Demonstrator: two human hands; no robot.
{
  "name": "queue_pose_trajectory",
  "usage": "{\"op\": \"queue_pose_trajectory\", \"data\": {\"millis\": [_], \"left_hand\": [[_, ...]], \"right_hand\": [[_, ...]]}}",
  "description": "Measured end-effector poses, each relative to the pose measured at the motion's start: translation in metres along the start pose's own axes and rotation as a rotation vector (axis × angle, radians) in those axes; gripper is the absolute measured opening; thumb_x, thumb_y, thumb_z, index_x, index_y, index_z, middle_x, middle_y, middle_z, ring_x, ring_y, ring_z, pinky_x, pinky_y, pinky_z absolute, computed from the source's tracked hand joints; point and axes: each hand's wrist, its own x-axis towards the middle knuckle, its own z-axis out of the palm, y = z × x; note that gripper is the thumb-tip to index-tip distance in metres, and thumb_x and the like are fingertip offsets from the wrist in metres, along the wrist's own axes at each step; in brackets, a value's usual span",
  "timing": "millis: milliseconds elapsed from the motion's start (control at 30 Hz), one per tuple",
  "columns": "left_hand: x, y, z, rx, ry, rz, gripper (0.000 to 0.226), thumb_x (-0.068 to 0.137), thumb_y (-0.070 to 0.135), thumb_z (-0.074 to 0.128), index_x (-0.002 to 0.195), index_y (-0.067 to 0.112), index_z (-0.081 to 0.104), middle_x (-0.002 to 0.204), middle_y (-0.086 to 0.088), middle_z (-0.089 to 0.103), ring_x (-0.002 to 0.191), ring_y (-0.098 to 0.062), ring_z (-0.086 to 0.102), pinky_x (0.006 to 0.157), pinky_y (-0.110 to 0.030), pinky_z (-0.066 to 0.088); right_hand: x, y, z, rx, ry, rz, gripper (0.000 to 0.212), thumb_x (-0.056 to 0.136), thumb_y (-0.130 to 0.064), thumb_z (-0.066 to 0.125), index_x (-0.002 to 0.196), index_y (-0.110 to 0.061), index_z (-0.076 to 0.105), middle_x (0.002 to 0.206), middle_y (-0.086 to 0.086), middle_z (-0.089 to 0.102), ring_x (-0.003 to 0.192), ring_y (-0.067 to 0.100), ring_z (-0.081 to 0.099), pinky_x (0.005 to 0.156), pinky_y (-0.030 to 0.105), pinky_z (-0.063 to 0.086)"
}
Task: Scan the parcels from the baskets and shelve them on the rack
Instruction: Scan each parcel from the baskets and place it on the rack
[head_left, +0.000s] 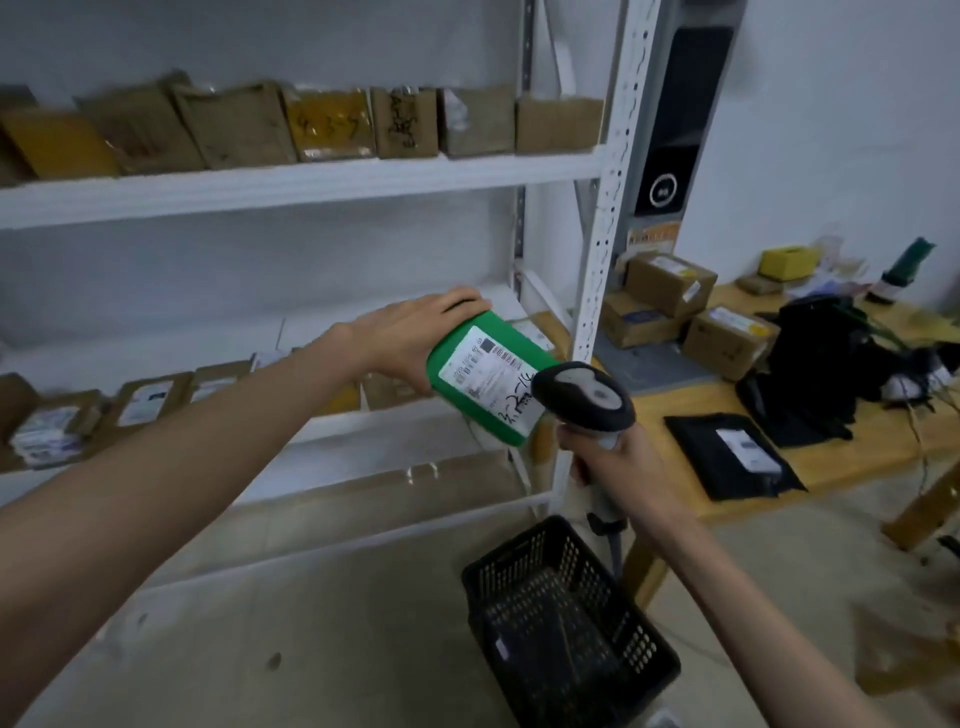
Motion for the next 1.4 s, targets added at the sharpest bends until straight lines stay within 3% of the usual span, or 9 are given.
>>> {"op": "queue_pose_trajectory", "data": {"millis": [67,167,367,567,733,867,933,1133,1400], "left_hand": [[-0.002,-0.010,-0.025,-0.039,0.061,-0.063,0.121,0.057,0.063,0.078,0.154,0.023,0.018,0.148,0.004,0.027,0.120,-0.015,0.046,0.086,-0.026,0.044],[0.000,-0.020,-0.066,-0.098,0.166,-0.145,0.126,0.055,0.067,0.076,0.155,0.021,0.015,0.147,0.006,0.024,0.113,-0.006,0.040,0.085,-0.019,0.039],[0.022,-0.027,-0.141,-0.160,0.446,-0.284,0.130,0.054,0.053,0.087,0.157,0.024,0.013,0.145,0.013,0.020,0.121,-0.012,0.039,0.092,-0.023,0.043],[0.056,-0.028,-0.195,-0.196,0.707,-0.391,0.114,0.056,0.060,0.080,0.150,0.033,0.022,0.133,0.018,0.025,0.115,-0.007,0.041,0.093,-0.024,0.039],[0.103,-0.032,-0.237,-0.269,0.884,-0.459,0.111,0.057,0.058,0.082,0.148,0.024,0.029,0.136,0.004,0.029,0.121,-0.012,0.038,0.097,-0.029,0.039],[0.143,-0.033,-0.278,-0.280,1.016,-0.475,0.110,0.061,0.056,0.082,0.149,0.019,0.027,0.139,-0.005,0.029,0.117,-0.014,0.036,0.097,-0.033,0.037],[0.162,-0.034,-0.303,-0.263,1.074,-0.483,0.108,0.061,0.058,0.079,0.148,0.019,0.029,0.139,-0.009,0.031,0.114,-0.018,0.039,0.094,-0.033,0.039],[0.220,-0.049,-0.375,-0.186,1.140,-0.492,0.083,0.069,0.052,0.077,0.138,0.026,0.039,0.132,-0.013,0.029,0.125,-0.035,0.037,0.095,-0.038,0.044],[0.292,-0.084,-0.423,0.074,0.979,-0.659,0.083,0.072,0.066,0.062,0.139,0.022,0.041,0.140,-0.017,0.027,0.123,-0.041,0.035,0.096,-0.049,0.045]], "right_hand": [[0.027,-0.016,-0.009,0.052,0.065,-0.042,0.010,0.094,-0.016,0.070,0.097,-0.007,0.068,0.067,-0.005,0.067,0.060,0.009,0.061,0.059,0.024,0.049],[0.066,-0.049,-0.017,0.163,0.124,-0.119,0.020,0.093,-0.013,0.072,0.109,-0.001,0.068,0.083,0.009,0.071,0.071,0.019,0.064,0.069,0.038,0.055],[0.117,-0.128,-0.025,0.471,0.150,-0.281,0.006,0.095,-0.008,0.069,0.100,-0.010,0.070,0.073,0.006,0.070,0.064,0.018,0.065,0.059,0.030,0.056],[0.156,-0.192,-0.039,0.596,0.144,-0.407,0.013,0.094,-0.012,0.070,0.107,-0.011,0.073,0.102,0.011,0.078,0.092,0.026,0.074,0.080,0.037,0.063],[0.180,-0.223,-0.043,0.669,0.123,-0.493,0.016,0.094,-0.011,0.070,0.109,-0.009,0.074,0.109,0.010,0.077,0.100,0.022,0.074,0.087,0.035,0.061],[0.198,-0.248,-0.043,0.717,0.085,-0.547,0.044,0.082,-0.024,0.078,0.123,-0.009,0.069,0.116,0.005,0.076,0.112,0.021,0.071,0.090,0.034,0.060],[0.211,-0.259,-0.043,0.722,0.082,-0.562,0.036,0.087,-0.020,0.077,0.120,-0.011,0.070,0.117,0.004,0.076,0.114,0.021,0.070,0.090,0.035,0.060],[0.249,-0.281,-0.043,0.690,0.100,-0.593,0.026,0.094,-0.012,0.070,0.119,-0.008,0.070,0.116,0.005,0.076,0.111,0.020,0.071,0.085,0.032,0.061],[0.295,-0.290,-0.065,0.679,0.175,-0.573,0.013,0.094,-0.010,0.069,0.104,-0.017,0.074,0.109,0.005,0.078,0.106,0.023,0.073,0.082,0.033,0.062]]}}
